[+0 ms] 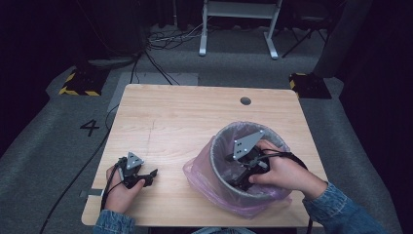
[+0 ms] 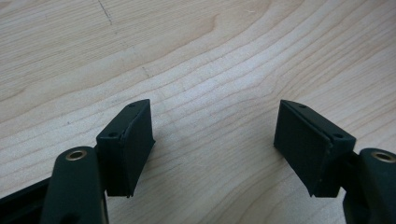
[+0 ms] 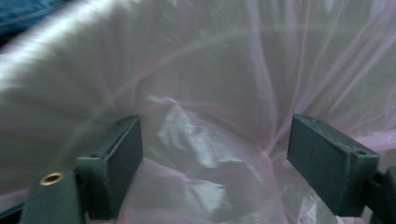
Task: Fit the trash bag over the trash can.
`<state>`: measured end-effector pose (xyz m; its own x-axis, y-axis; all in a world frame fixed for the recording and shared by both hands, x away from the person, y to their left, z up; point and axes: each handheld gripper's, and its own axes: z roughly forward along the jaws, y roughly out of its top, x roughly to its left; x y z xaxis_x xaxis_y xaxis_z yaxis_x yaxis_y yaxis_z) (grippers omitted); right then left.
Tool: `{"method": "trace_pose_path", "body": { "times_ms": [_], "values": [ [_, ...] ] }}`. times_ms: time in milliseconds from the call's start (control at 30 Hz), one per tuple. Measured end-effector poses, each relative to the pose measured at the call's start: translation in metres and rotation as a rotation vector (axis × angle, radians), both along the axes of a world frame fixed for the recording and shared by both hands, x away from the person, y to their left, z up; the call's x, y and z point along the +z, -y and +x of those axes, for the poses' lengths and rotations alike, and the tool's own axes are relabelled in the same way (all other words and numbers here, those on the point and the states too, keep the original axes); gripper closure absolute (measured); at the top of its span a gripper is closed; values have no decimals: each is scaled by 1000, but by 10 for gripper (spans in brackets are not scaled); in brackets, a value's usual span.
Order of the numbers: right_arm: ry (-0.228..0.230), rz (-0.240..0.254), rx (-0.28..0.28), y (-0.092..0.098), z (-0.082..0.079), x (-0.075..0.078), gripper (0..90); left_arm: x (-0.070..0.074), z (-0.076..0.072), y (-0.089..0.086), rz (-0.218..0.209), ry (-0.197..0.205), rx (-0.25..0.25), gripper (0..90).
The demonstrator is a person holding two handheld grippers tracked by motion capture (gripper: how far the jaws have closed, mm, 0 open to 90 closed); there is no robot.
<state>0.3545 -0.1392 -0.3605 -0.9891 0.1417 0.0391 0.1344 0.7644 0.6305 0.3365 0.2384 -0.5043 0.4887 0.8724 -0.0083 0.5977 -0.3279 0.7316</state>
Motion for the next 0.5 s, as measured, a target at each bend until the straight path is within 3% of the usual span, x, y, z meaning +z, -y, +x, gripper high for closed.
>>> {"method": "trace_pose_path", "body": {
  "times_ms": [200, 433, 500],
  "values": [
    [30, -79, -118, -11, 5, -17, 149, 0, 0, 0, 0, 0, 0, 281],
    [-11, -176, -183, -19, 12, -33, 129, 0, 0, 0, 0, 0, 0, 281],
    [-4, -201, -185, -19, 14, -36, 154, 0, 0, 0, 0, 0, 0, 282]
  ]
}}
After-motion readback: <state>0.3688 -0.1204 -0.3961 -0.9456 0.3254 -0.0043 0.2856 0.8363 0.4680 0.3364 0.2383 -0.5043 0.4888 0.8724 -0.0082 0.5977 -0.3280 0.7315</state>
